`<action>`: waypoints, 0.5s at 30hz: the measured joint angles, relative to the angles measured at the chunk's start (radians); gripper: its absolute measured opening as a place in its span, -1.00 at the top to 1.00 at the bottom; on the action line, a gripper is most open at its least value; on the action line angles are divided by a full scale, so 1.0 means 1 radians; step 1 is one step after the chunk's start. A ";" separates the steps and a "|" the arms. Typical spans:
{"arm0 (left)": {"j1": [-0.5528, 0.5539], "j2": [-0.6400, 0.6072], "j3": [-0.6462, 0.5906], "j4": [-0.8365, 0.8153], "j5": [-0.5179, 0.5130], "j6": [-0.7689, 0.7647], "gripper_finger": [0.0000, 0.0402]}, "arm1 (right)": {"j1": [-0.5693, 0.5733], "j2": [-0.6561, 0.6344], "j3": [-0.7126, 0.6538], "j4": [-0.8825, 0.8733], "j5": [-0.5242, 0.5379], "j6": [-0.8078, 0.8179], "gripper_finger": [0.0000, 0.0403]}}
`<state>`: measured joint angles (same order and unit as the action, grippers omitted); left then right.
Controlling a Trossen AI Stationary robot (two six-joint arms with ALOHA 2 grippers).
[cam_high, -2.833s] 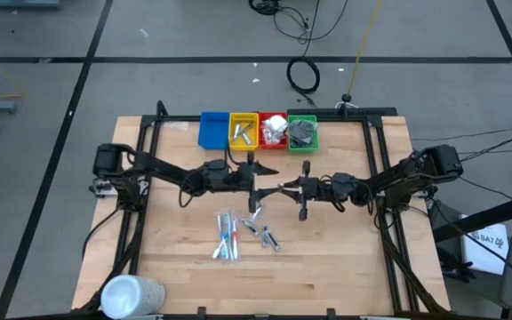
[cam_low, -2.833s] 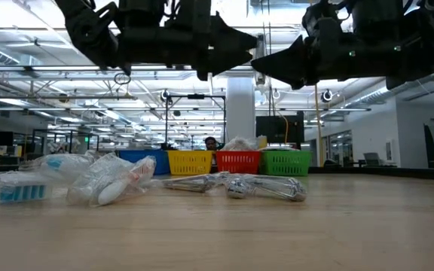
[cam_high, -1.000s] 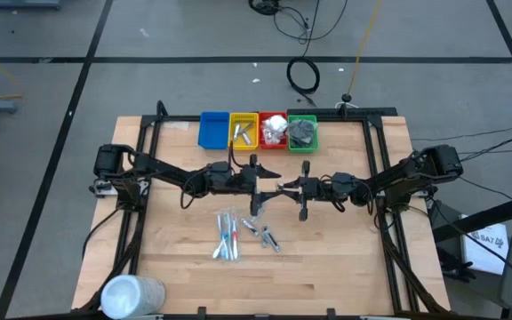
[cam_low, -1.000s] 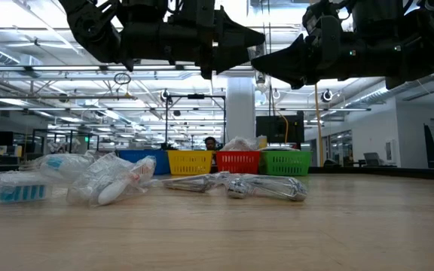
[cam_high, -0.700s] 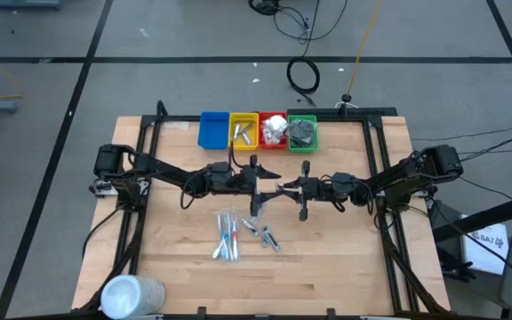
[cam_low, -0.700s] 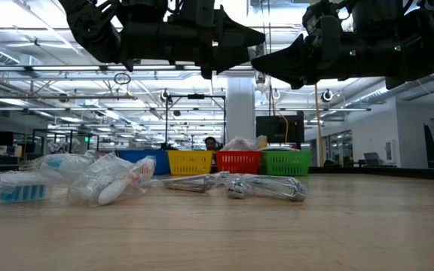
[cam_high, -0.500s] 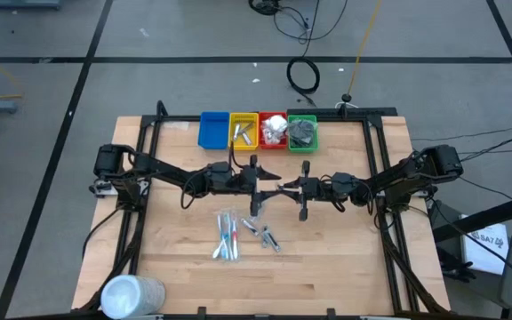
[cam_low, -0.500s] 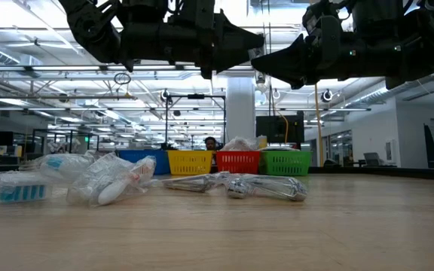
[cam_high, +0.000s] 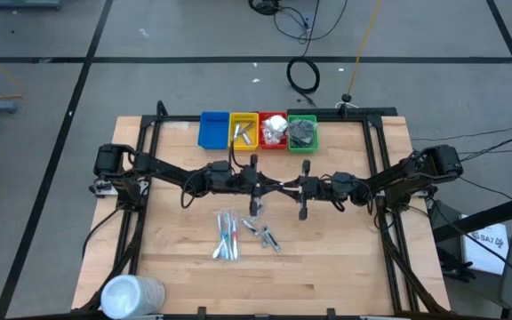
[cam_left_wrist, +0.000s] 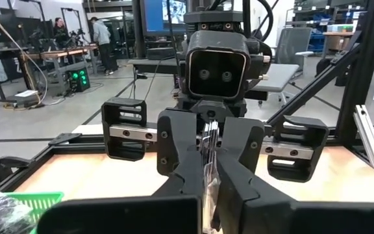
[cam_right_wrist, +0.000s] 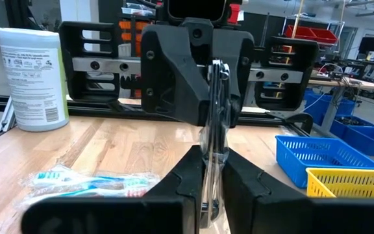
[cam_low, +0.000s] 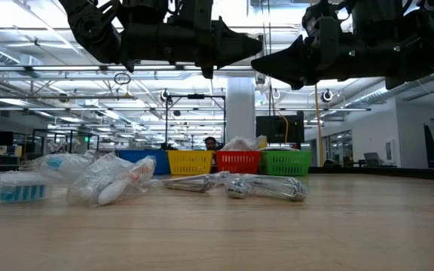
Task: Pick & Place Travel size toiletries
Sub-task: Put the nail cutter into the yellow bin
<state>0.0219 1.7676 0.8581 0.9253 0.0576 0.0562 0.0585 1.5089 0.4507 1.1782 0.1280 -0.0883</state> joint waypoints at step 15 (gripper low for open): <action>0.000 0.000 0.000 0.006 -0.019 -0.057 0.14 | 0.000 0.000 0.000 0.000 -0.004 -0.002 0.87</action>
<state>0.0219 1.7676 0.8581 0.9318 0.0383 -0.0007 0.0589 1.5089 0.4507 1.1778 0.1242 -0.0903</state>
